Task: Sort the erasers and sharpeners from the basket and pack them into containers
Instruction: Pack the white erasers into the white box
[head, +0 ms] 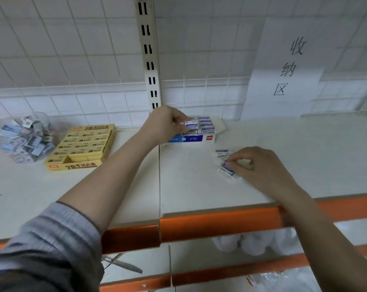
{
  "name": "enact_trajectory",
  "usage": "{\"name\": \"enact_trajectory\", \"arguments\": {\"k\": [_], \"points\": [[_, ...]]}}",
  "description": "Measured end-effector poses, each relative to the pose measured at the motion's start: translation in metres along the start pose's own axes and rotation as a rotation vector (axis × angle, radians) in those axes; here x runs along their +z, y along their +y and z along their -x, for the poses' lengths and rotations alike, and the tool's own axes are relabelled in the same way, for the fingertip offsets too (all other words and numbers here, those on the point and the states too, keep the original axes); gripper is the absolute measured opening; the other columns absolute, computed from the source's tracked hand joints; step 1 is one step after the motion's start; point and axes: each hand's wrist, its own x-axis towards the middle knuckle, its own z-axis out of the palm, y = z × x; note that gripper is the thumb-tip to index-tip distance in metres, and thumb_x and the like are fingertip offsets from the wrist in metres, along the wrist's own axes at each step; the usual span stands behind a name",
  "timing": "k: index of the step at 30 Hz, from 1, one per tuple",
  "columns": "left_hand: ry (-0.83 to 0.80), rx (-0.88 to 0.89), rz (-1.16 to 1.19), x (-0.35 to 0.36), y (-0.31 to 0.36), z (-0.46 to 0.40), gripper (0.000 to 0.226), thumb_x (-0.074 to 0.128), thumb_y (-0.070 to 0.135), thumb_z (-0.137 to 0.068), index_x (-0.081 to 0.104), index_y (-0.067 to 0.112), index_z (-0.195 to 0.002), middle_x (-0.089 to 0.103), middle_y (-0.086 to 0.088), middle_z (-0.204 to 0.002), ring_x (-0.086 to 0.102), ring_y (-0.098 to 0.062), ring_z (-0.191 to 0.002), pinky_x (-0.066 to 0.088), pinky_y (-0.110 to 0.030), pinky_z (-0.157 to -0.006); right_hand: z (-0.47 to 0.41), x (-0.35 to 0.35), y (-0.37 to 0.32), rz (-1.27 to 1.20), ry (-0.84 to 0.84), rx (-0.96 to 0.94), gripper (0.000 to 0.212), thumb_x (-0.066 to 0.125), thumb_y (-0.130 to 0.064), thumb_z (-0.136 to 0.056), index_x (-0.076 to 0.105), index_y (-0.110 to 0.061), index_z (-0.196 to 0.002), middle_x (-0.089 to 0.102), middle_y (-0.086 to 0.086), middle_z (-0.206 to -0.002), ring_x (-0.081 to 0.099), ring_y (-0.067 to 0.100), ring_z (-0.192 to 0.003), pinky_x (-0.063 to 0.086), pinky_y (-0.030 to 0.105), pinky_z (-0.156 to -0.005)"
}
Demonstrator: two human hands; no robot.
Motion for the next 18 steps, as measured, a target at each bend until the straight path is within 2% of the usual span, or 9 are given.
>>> {"name": "enact_trajectory", "arguments": {"k": [4,6,12,15,18], "points": [[-0.1,0.0,-0.051,0.013,-0.003,-0.015,0.03,0.071,0.018,-0.082,0.068,0.015,-0.112,0.067,-0.003,-0.112,0.054,-0.009,-0.087,0.039,-0.017,-0.075,0.018,0.006,0.004,0.013,0.032,-0.074,0.017,0.079,-0.021,-0.074,0.076,-0.016,-0.09,0.072,0.0,-0.094,0.06,0.017,-0.094,0.034,0.006,-0.081],[-0.141,0.011,-0.084,0.015,-0.004,-0.019,0.031,0.072,0.019,-0.081,0.068,0.015,-0.111,0.067,-0.003,-0.11,0.053,-0.008,-0.084,0.037,-0.017,-0.073,0.02,0.008,0.005,0.021,0.032,-0.097,0.023,0.083,-0.02,-0.069,0.076,-0.014,-0.089,0.072,0.001,-0.094,0.062,0.023,-0.094,0.035,0.012,-0.083],[-0.199,0.02,-0.109,0.013,-0.006,-0.026,0.029,0.072,0.024,-0.081,0.07,0.015,-0.108,0.067,0.0,-0.104,0.053,-0.009,-0.084,0.038,-0.02,-0.074,0.02,0.012,0.002,0.029,0.04,-0.067,0.028,0.083,-0.024,-0.069,0.075,-0.014,-0.095,0.068,0.002,-0.096,0.058,0.018,-0.092,0.033,0.007,-0.081],[-0.19,0.053,-0.125,0.013,-0.008,-0.024,0.026,0.068,0.024,-0.084,0.07,0.016,-0.109,0.067,-0.001,-0.107,0.05,-0.006,-0.085,0.036,-0.018,-0.075,0.02,0.013,-0.004,0.013,0.051,-0.023,0.027,0.08,-0.026,-0.073,0.075,-0.016,-0.097,0.063,0.001,-0.095,0.055,0.011,-0.085,0.041,0.019,-0.08],[-0.193,0.084,-0.155,0.015,-0.011,-0.019,0.024,0.06,0.02,-0.091,0.069,0.016,-0.112,0.065,-0.003,-0.112,0.053,-0.011,-0.094,0.04,-0.022,-0.081,0.019,0.016,-0.009,0.054,0.076,0.046,0.028,0.076,-0.031,-0.075,0.073,-0.02,-0.101,0.061,0.0,-0.097,0.056,0.014,-0.085,0.045,0.026,-0.08]]}}
